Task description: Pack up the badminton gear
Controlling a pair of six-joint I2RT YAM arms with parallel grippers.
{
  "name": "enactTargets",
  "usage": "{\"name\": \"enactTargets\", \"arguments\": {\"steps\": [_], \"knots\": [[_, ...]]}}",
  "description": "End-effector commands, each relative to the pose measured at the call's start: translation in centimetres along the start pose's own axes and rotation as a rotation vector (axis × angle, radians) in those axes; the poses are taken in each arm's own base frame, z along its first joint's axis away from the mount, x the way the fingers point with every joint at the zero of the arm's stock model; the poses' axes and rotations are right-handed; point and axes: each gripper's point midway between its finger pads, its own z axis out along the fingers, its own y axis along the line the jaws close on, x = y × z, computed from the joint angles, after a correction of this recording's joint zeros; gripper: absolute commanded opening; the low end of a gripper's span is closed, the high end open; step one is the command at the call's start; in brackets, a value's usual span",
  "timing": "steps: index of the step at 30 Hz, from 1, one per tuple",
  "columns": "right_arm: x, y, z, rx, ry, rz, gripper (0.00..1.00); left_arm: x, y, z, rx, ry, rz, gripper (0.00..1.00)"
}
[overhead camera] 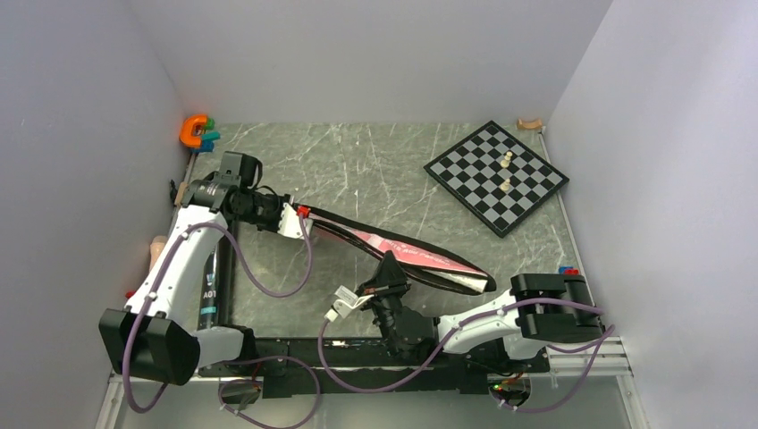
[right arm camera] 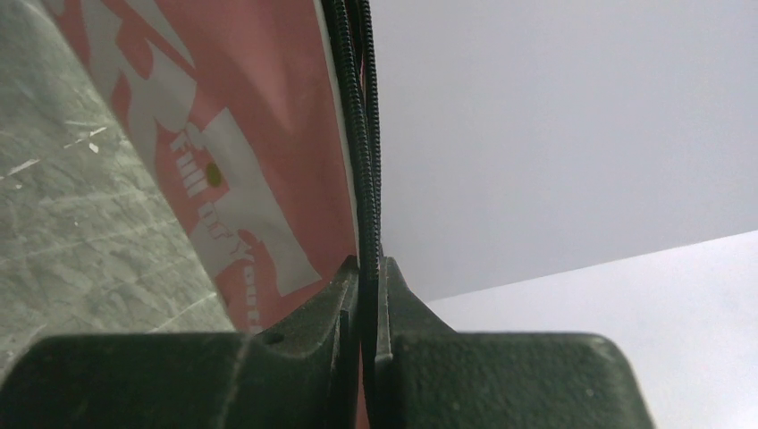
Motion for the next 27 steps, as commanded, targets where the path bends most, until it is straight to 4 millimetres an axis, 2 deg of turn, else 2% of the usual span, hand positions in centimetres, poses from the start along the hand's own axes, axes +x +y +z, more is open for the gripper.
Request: {"name": "enactTargets", "arguments": {"steps": [1, 2, 8, 12, 14, 16, 18, 21, 24, 27], "knots": [[0.2, -1.7, 0.1, 0.051, 0.026, 0.197, 0.0, -1.3, 0.9, -1.5, -0.083, -0.005, -0.067, 0.06], [0.2, -1.7, 0.1, 0.049, 0.027, 0.203, 0.0, -1.3, 0.9, -1.6, -0.086, -0.001, -0.076, 0.01], [0.7, -2.5, 0.7, 0.066, 0.065, 0.292, 0.01, -1.2, 0.6, -1.6, -0.146, 0.007, -0.109, 0.0], [0.5, -4.4, 1.3, 0.085, 0.088, 0.443, 0.31, -0.4, 1.4, -1.5, -0.251, 0.02, -0.188, 0.0], [-0.6, -5.5, 1.9, 0.053, 0.087, 0.565, 0.5, 0.1, 2.3, -1.4, -0.313, 0.028, -0.245, 0.0], [-1.9, -5.9, 2.4, -0.073, 0.083, 0.717, 0.56, 0.6, 2.9, -1.4, -0.34, 0.044, -0.303, 0.0], [-1.5, -6.1, 3.2, -0.215, 0.117, 0.844, 0.63, 0.9, 3.3, -1.4, -0.35, 0.061, -0.344, 0.0], [-2.3, -8.8, 3.6, -0.264, 0.093, 1.018, 0.81, 1.4, 4.1, -1.2, -0.372, 0.083, -0.407, 0.0], [-2.4, -10.6, 4.3, -0.324, 0.157, 1.179, 0.86, 1.5, 5.1, -1.2, -0.413, 0.089, -0.451, 0.0], [-2.9, -12.1, 4.3, -0.41, 0.165, 1.4, 0.8, 0.9, 5.7, -1.2, -0.434, 0.061, -0.478, 0.0]]}}
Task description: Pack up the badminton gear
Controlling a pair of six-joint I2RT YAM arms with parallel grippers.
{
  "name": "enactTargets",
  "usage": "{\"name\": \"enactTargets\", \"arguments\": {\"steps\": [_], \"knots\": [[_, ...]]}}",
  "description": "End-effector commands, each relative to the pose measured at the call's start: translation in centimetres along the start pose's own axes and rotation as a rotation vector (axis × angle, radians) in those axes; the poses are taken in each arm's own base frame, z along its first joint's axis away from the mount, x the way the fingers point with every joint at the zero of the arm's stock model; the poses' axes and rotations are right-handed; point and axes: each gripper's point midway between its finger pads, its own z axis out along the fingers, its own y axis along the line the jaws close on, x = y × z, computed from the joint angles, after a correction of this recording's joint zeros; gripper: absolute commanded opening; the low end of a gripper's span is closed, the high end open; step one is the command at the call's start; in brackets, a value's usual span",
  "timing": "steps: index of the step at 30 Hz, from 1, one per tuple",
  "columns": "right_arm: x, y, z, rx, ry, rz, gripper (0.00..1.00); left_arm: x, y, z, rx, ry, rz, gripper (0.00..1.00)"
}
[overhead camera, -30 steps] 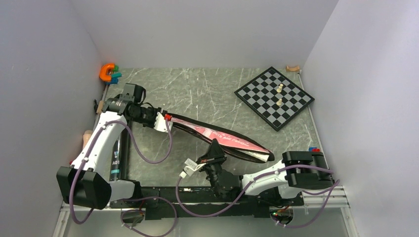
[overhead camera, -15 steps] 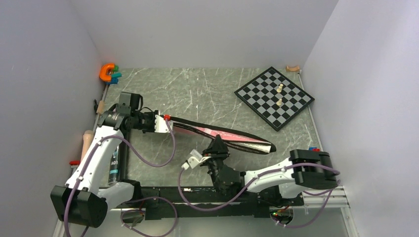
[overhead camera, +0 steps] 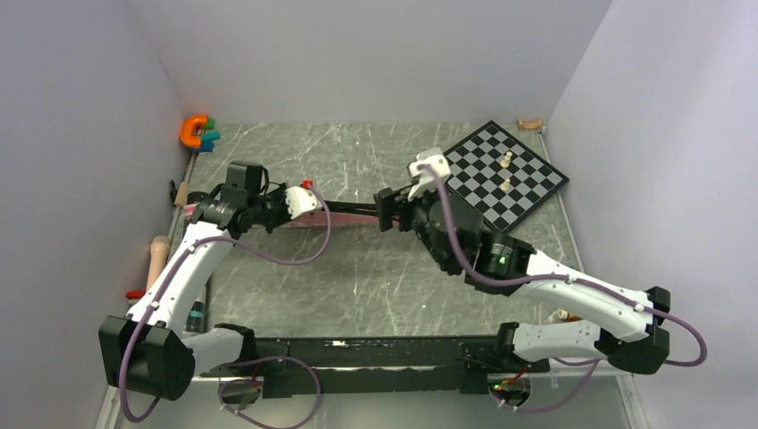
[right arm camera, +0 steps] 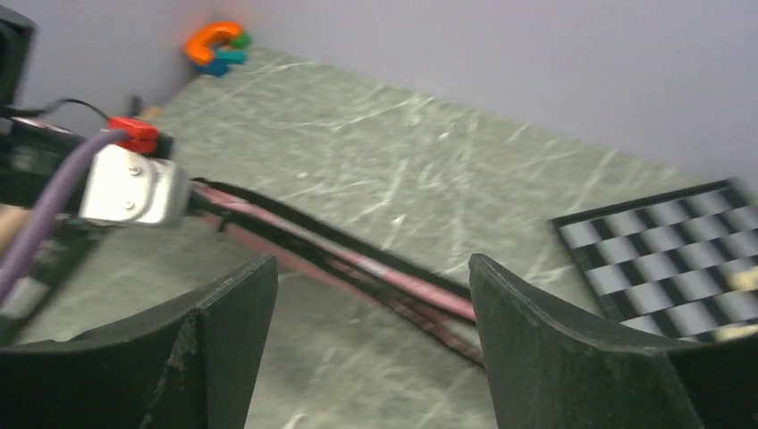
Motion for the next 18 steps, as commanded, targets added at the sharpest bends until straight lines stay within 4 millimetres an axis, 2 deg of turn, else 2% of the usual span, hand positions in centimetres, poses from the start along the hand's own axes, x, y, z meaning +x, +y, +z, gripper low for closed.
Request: {"name": "enactTargets", "arguments": {"steps": [1, 5, 9, 11, 13, 18], "knots": [[2.5, 2.3, -1.6, -0.213, 0.21, 0.332, 0.79, -4.8, 3.7, -1.3, -0.133, -0.145, -0.061, 0.0], [3.7, 4.3, -1.8, -0.349, 0.272, 0.563, 0.76, -5.5, 3.3, -1.1, -0.125, -0.153, -0.071, 0.0], [6.0, 6.6, -0.9, -0.478, 0.359, 0.758, 0.74, -6.1, 3.0, -1.0, -0.121, -0.163, -0.081, 0.0], [6.2, 7.5, -0.2, -0.545, 0.379, 0.854, 0.74, -6.3, 2.8, -1.0, -0.121, -0.161, -0.089, 0.0], [5.6, 8.8, 0.2, -0.643, 0.382, 0.95, 0.72, -6.5, 2.8, -1.0, -0.126, -0.161, -0.105, 0.0], [6.3, 10.8, 1.7, -0.721, 0.426, 1.087, 0.68, -7.5, 3.0, -1.3, -0.124, -0.19, -0.169, 0.0]]}}
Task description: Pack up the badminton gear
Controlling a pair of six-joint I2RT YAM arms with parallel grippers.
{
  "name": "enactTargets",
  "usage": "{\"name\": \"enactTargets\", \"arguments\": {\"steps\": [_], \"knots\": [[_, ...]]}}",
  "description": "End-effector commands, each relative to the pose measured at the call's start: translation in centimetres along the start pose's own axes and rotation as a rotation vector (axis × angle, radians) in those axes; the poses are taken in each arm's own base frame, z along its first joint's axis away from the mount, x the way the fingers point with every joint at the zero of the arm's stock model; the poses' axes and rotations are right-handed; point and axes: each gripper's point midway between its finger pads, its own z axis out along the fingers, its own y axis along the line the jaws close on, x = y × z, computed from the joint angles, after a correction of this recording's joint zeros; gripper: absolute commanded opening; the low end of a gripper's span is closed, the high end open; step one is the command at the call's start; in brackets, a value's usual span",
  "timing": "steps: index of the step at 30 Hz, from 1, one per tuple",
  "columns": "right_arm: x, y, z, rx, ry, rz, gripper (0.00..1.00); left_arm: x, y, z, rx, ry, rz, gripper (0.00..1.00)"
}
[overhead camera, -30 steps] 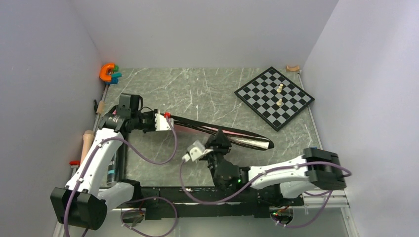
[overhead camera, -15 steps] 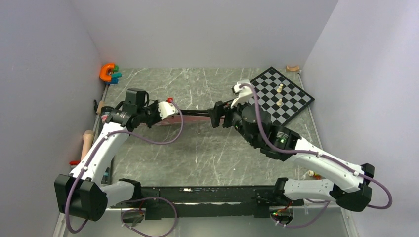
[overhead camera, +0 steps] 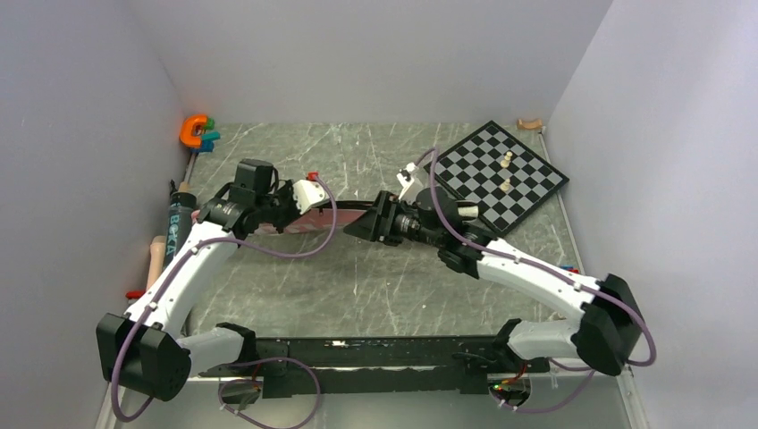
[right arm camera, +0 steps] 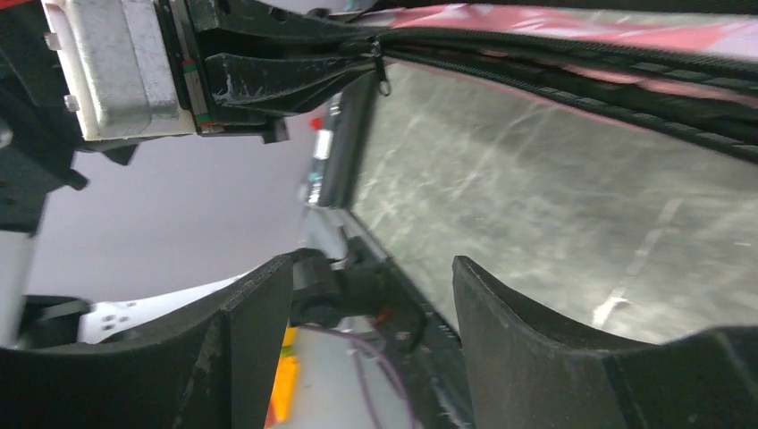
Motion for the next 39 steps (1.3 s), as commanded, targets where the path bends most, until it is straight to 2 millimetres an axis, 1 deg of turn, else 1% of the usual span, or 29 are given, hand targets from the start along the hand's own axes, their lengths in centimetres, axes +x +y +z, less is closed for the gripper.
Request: {"name": "enactTargets", "arguments": {"steps": [1, 5, 10, 12, 15, 19, 21, 28, 29, 31, 39], "knots": [[-0.6, 6.3, 0.6, -0.314, 0.032, 0.152, 0.67, -6.1, 2.8, -1.9, -0.089, -0.187, -0.042, 0.0], [-0.5, 5.2, 2.4, -0.307, 0.022, 0.197, 0.63, -6.9, 2.9, -2.2, -0.092, -0.206, -0.091, 0.0], [-1.9, 3.8, 3.7, -0.264, -0.07, 0.195, 0.6, -7.5, 2.4, -2.1, -0.074, -0.215, -0.115, 0.0], [-3.0, 3.9, 4.2, -0.268, -0.123, 0.183, 0.6, -7.6, 2.2, -2.2, -0.069, -0.218, -0.124, 0.0], [-3.8, 4.2, 5.4, -0.289, -0.134, 0.177, 0.6, -8.0, 1.8, -2.4, -0.057, -0.229, -0.134, 0.0], [-4.0, 4.3, 7.0, -0.315, -0.128, 0.189, 0.58, -8.3, 1.5, -2.7, -0.051, -0.235, -0.136, 0.0], [-3.9, 4.0, 7.9, -0.307, -0.118, 0.19, 0.57, -8.4, 1.3, -2.9, -0.048, -0.237, -0.137, 0.0], [-4.8, 4.1, 8.5, -0.324, -0.154, 0.207, 0.54, -8.2, 0.7, -2.9, -0.034, -0.235, -0.134, 0.0], [-4.8, 4.0, 8.6, -0.324, -0.157, 0.21, 0.52, -8.3, 0.6, -3.0, -0.032, -0.236, -0.133, 0.0], [-5.0, 4.1, 8.7, -0.333, -0.166, 0.219, 0.5, -8.2, 0.4, -2.9, -0.029, -0.235, -0.134, 0.0], [-5.6, 4.3, 8.7, -0.336, -0.194, 0.221, 0.49, -8.3, -0.3, -3.1, -0.014, -0.237, -0.136, 0.0]]}}
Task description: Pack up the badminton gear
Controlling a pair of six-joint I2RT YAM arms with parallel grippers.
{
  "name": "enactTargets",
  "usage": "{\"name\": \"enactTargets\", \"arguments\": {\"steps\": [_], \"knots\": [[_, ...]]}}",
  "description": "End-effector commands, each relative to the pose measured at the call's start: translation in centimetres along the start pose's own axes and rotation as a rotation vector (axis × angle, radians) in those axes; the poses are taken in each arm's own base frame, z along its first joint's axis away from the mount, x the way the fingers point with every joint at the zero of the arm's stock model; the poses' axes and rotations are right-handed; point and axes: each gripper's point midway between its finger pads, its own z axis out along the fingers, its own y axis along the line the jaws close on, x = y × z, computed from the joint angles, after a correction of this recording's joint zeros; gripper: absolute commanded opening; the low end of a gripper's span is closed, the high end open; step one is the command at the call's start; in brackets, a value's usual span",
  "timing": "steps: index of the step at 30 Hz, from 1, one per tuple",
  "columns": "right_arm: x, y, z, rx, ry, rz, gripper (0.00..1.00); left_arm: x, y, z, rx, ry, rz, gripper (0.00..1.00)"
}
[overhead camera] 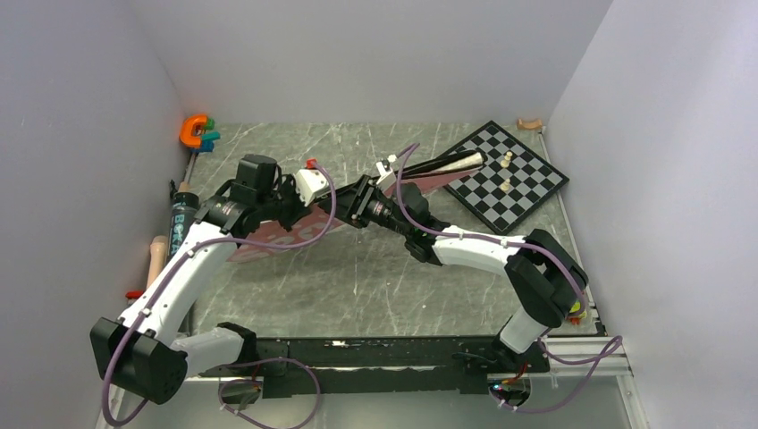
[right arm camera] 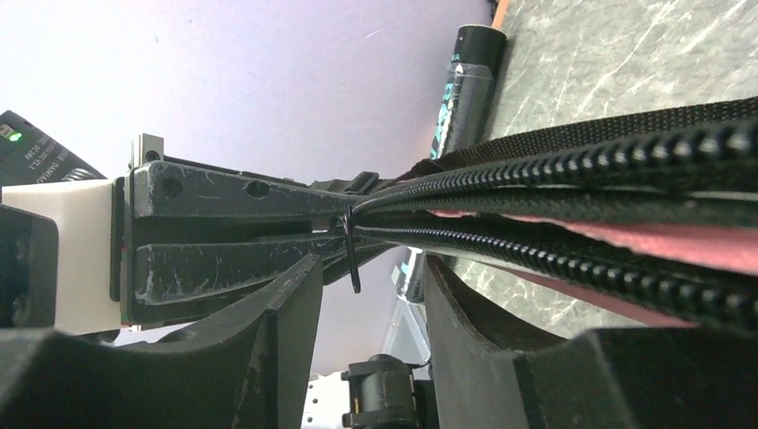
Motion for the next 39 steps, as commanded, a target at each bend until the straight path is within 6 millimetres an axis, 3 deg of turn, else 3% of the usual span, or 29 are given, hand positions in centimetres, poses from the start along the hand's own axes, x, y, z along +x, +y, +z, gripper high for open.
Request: {"name": "enactTargets", "arguments": {"steps": [1, 5, 13, 19, 39], "knots": [[-2.3, 3.5, 0.6, -0.104, -0.078, -0.02, 0.48, -5.0, -0.2, -2.0, -0.003, -0.178, 0.051, 0.0], [-2.6, 3.4, 0.7, -0.104, -0.085, -0.01, 0.36, -4.8, -0.6, -2.0, 0.005, -0.173, 0.057, 0.0], [-2.7, 3.4, 1.0, -0.111, -0.083, 0.01, 0.2, -3.8, -1.5, -1.8, 0.012, -0.15, 0.095, 0.0], [-3.2, 3.2, -0.2, -0.101, -0.097, 0.008, 0.0, -3.2, -1.8, -1.7, 0.013, -0.137, 0.105, 0.0], [-6.7, -1.4, -8.1, 0.043, -0.199, -0.004, 0.0, -3.4, -1.8, -2.7, -0.013, -0.129, 0.12, 0.0]]}}
